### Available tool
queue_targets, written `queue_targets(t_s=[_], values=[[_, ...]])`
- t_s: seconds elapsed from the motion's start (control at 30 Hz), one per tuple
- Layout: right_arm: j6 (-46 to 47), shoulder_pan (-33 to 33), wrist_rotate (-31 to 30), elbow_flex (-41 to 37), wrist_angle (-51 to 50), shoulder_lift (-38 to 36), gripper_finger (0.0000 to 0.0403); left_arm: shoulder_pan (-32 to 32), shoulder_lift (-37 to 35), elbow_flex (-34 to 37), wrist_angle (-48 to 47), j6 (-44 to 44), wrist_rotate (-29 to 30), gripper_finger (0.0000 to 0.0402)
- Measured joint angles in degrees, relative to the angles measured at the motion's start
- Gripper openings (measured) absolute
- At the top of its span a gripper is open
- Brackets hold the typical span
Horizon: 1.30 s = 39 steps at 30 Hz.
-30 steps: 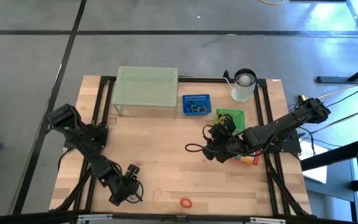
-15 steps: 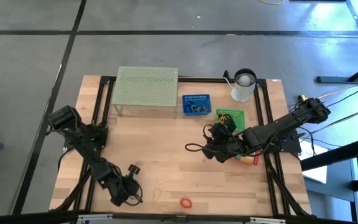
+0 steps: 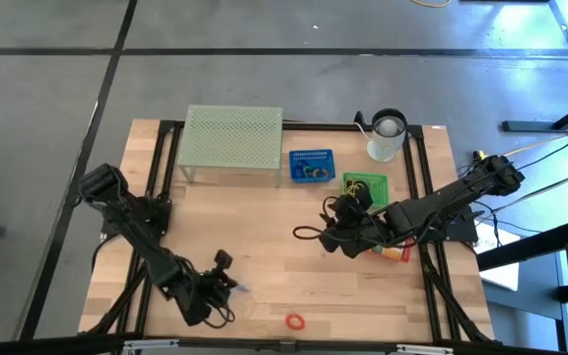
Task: Pick & Place Office Desk Supplies
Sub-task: Put the blue rubber band into the green bin
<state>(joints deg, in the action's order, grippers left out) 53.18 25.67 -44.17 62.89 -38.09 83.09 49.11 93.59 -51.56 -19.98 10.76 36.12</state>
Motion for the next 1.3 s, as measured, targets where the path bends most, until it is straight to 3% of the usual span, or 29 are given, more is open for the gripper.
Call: queue_targets(t_s=[0.37, 0.53, 0.87, 1.07, 1.3], values=[[-4.3, 0.0, -1.2, 0.0, 4.4, 0.3, 0.0166, -7.2, -6.5, -11.7, 5.2, -19.0, 27.0, 0.0001], [-8.8, 0.1, -1.7, 0.0, 8.1, 1.7, 0.0166, -10.2, -8.3, -14.5, 11.5, -26.2, 33.3, 0.0002], [-28.1, 0.1, -1.5, 0.0, 24.6, 6.9, 0.0166, -16.1, -9.5, -15.1, 20.1, -31.3, 32.4, 0.0003], [-41.2, 0.1, 3.4, 0.0, 35.5, 7.6, 0.0166, -18.0, -9.5, -14.9, 19.4, -26.2, 25.7, 0.0004], [-48.8, 0.1, 11.3, 0.0, 43.5, 7.6, 0.0166, -19.5, -9.5, -14.9, 19.4, -23.3, 16.9, 0.0002]])
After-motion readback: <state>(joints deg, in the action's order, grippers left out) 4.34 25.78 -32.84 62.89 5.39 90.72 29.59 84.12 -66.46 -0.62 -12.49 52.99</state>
